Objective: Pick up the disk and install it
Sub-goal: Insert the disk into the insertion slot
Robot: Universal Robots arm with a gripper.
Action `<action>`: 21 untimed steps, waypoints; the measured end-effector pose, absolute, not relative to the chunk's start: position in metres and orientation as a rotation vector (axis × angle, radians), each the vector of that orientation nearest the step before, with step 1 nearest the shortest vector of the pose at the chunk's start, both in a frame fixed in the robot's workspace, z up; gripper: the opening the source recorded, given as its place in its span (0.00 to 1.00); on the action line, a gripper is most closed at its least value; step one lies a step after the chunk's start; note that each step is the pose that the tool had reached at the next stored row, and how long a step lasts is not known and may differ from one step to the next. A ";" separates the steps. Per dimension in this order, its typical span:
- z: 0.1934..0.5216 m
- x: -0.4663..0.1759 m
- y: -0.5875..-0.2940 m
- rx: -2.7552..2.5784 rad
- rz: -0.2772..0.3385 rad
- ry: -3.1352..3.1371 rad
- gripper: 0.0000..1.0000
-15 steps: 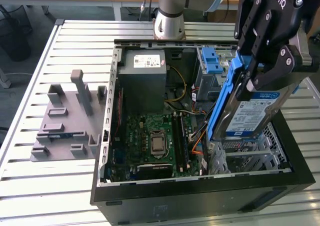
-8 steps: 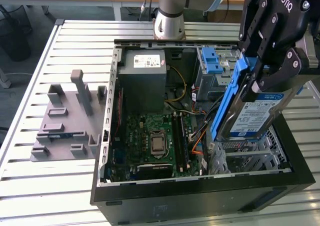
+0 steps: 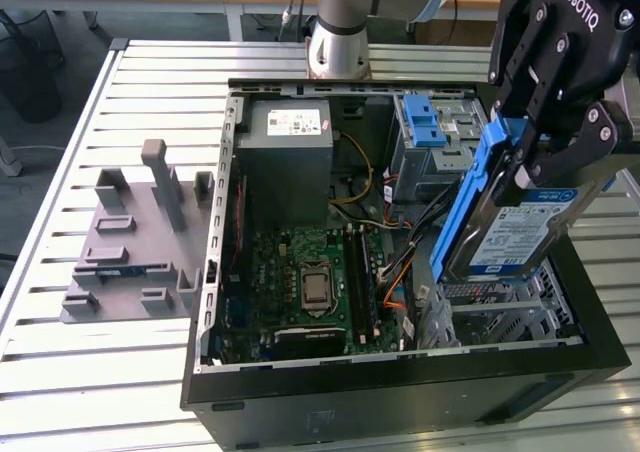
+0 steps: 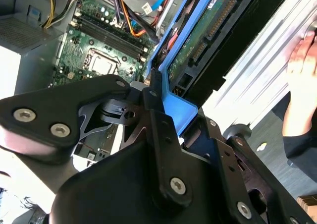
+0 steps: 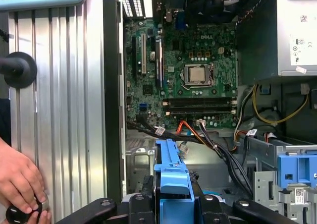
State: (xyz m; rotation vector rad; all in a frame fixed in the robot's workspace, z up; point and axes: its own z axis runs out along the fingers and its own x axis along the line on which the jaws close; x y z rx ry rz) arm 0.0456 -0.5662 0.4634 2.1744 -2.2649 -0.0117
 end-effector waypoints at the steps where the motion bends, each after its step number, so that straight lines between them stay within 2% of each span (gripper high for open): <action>1: 0.463 0.048 -0.566 2.174 -0.012 -2.265 0.36; 21: 0.451 0.063 -0.566 2.182 -0.029 -2.272 0.36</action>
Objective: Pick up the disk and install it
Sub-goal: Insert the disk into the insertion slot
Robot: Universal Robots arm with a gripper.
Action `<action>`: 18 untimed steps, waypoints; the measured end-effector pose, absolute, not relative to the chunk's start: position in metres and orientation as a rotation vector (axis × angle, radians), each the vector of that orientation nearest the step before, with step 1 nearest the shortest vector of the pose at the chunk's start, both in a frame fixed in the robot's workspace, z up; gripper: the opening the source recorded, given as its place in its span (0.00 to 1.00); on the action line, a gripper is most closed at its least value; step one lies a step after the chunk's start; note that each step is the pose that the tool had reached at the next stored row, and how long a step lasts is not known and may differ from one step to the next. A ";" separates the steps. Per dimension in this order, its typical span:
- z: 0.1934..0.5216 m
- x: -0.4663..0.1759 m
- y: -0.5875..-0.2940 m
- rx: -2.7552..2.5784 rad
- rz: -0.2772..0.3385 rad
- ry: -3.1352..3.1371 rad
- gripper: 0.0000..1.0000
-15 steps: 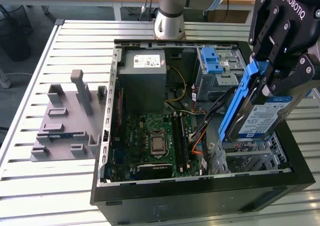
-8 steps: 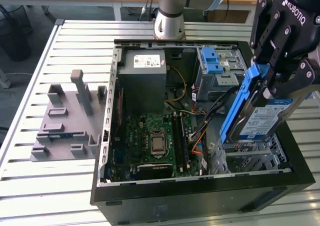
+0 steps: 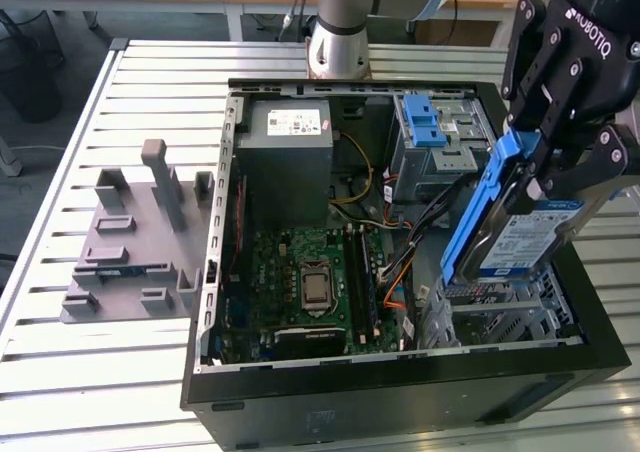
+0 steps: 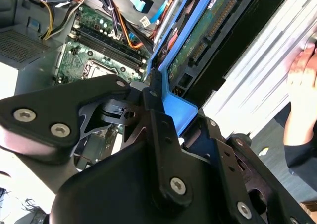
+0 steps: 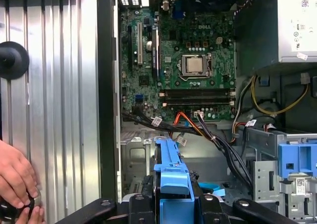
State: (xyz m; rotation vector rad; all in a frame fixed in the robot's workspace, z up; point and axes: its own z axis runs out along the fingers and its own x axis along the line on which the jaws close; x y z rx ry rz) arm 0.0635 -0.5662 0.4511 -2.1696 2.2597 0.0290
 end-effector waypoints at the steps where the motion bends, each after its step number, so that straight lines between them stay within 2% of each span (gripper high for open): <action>1: 0.450 0.064 -0.566 -2.170 0.029 2.260 0.36; 18: 0.440 0.070 -0.570 -2.166 0.029 2.263 0.36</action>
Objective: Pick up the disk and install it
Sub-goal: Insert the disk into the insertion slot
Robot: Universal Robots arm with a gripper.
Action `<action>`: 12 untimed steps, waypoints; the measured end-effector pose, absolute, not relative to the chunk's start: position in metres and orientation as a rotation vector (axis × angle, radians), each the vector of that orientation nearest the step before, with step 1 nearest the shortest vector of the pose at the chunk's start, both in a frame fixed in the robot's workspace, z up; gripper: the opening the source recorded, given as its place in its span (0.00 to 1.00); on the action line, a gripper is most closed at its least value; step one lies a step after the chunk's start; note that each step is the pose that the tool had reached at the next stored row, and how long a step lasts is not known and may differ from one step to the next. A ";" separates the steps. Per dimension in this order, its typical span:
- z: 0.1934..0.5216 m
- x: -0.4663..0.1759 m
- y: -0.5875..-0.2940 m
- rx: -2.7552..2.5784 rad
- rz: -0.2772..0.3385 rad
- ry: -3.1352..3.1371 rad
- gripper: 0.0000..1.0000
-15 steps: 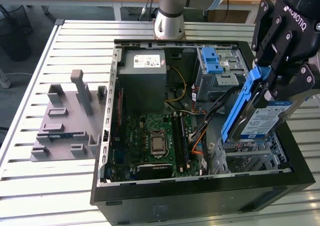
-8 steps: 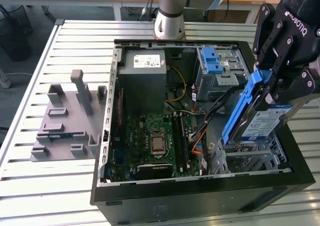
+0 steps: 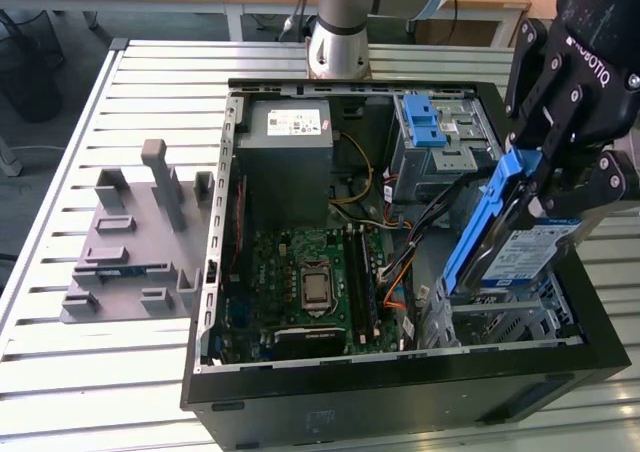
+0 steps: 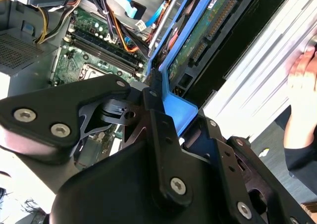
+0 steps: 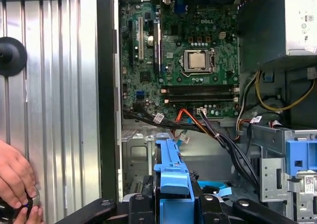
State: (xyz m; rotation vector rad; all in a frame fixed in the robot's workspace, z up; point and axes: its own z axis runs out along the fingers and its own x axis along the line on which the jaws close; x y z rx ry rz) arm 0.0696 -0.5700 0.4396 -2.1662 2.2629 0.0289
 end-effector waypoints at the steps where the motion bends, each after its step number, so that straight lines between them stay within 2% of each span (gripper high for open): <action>1: 0.439 0.070 -0.570 -2.166 0.029 2.263 0.36; 12: 0.434 0.071 -0.570 -2.166 0.029 2.263 0.36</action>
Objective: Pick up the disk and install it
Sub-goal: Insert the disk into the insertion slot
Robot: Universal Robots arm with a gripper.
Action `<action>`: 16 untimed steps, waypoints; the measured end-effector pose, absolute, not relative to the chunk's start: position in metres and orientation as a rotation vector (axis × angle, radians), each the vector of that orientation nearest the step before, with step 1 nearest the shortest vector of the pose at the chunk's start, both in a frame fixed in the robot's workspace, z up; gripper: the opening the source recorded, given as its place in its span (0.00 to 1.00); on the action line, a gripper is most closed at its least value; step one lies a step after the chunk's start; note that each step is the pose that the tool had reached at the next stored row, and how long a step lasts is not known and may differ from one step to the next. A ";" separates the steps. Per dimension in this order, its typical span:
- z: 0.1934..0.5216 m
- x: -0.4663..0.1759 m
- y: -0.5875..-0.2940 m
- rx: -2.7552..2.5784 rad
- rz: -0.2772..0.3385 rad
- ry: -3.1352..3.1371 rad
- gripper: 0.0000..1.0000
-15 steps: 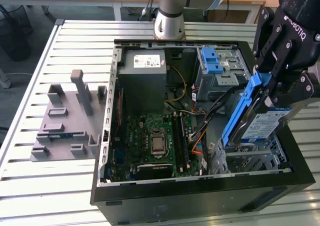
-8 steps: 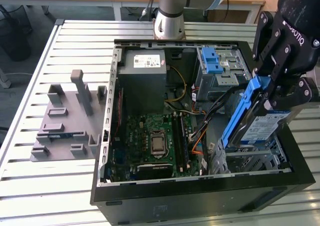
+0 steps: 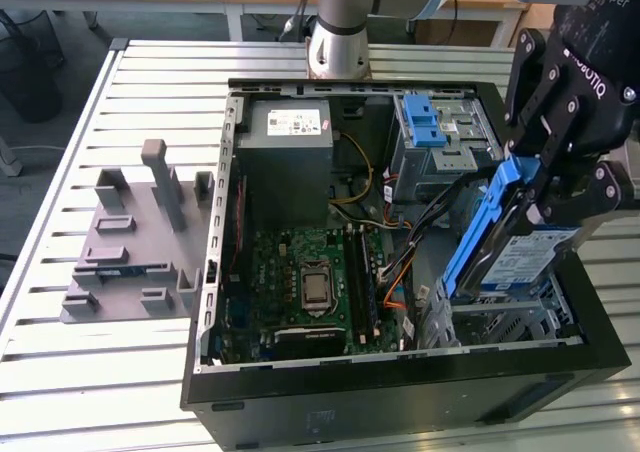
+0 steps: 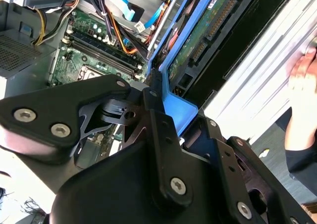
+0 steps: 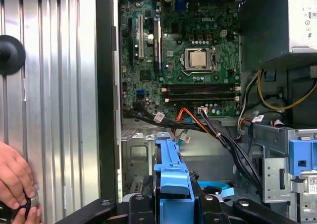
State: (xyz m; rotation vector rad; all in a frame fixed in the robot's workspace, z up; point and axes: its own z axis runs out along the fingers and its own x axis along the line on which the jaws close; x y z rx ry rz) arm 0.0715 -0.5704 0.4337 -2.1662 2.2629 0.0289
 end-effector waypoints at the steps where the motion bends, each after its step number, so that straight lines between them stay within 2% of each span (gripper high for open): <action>1: 0.433 0.071 -0.570 -2.166 0.029 2.263 0.36; 16: 0.422 0.072 -0.571 -2.166 0.029 2.263 0.36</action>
